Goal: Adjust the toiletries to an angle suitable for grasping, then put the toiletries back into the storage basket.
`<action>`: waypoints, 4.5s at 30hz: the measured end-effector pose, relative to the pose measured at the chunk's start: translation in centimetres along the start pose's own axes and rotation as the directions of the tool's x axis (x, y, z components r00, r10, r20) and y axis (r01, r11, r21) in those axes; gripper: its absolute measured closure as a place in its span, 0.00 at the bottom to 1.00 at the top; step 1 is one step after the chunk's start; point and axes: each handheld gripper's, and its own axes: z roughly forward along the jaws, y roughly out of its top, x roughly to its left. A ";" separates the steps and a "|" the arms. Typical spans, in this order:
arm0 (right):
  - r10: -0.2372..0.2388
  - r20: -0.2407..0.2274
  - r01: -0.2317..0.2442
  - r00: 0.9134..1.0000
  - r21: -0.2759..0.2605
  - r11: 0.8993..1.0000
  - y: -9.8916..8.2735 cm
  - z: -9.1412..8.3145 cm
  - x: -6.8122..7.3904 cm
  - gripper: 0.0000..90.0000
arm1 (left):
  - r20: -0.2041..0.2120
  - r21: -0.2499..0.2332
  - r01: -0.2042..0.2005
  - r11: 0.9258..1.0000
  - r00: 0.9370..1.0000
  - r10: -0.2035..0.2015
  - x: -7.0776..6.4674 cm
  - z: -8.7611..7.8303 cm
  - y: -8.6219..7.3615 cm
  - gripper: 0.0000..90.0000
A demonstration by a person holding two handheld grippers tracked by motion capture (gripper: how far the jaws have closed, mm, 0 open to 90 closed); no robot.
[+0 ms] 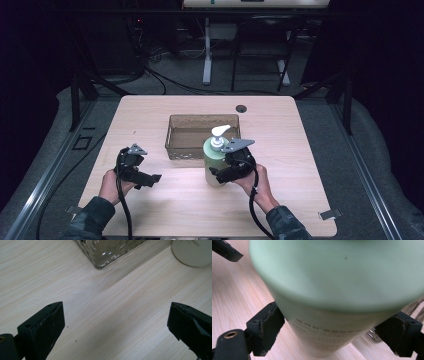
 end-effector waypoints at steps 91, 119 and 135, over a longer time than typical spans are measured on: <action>0.257 0.196 -0.308 0.946 0.307 0.900 -14.5 -9.7 -10.0 0.00 | 0.111 0.045 -0.173 0.984 0.980 0.168 -4.9 -5.8 8.7 0.00; 0.230 0.191 -0.282 0.954 0.318 0.905 -13.8 -9.3 -9.8 0.00 | 0.170 0.044 -0.214 0.976 0.964 0.203 -7.1 -8.6 14.1 0.00; 0.236 0.187 -0.287 0.953 0.323 0.902 -13.9 -9.2 -9.8 0.00 | 0.174 0.074 -0.290 0.954 0.946 0.273 -9.1 -7.0 17.7 0.00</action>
